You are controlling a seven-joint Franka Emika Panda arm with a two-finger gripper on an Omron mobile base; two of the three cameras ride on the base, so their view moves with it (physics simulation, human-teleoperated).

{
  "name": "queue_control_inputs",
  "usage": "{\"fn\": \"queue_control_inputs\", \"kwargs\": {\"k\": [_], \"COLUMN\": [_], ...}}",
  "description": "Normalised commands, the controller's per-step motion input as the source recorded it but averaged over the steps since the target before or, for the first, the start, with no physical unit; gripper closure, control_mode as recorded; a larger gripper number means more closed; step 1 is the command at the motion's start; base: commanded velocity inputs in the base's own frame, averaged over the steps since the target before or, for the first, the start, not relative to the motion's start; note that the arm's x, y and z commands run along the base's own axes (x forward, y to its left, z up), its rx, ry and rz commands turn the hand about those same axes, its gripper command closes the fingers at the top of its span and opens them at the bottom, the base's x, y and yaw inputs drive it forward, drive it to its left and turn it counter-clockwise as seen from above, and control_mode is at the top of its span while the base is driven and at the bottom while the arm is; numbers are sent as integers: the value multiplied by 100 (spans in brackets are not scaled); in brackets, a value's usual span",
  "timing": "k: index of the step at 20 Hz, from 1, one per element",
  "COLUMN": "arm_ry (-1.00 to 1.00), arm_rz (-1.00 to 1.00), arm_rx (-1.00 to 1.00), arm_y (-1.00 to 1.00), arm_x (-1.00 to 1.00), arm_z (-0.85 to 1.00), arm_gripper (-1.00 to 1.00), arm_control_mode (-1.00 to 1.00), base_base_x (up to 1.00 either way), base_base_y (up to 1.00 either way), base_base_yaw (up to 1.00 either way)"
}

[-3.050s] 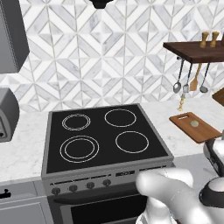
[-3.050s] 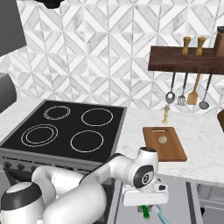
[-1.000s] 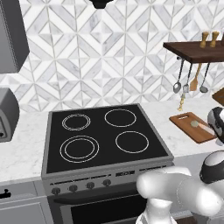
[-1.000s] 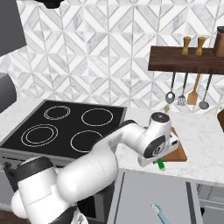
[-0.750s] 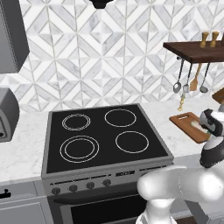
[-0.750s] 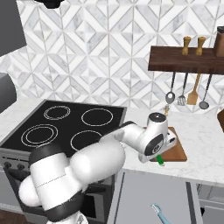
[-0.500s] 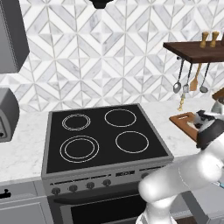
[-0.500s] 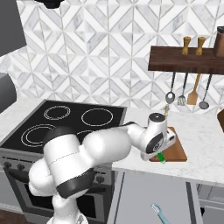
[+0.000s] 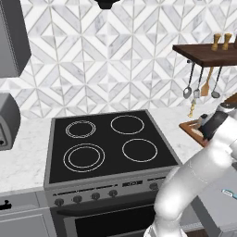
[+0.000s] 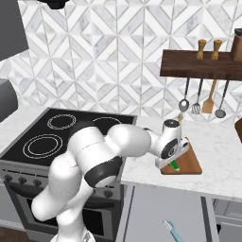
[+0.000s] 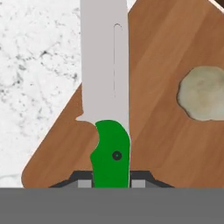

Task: Place the appropriate cutting tool for cutting the garlic skin on the cutting board.

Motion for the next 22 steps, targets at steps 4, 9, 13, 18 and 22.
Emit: {"fn": "queue_control_inputs", "kwargs": {"k": [4,9,13,18,22], "arm_ry": [13,10,1,0,-10], "arm_rz": [3,1,0,0,0], "arm_rx": [0,1,1,0,0], "arm_y": [-1,0,4,21,29], "arm_x": [45,30,-5,-69,-87], "arm_z": [-45,-43,-18,-6,27], "arm_gripper": [100,100,-100,-100,-100], "arm_control_mode": [-100,-100,-100,-100,-100], "base_base_x": [0,0,0,0,0], "base_base_y": [0,0,0,0,0], "base_base_yaw": [0,0,0,0,0]}}
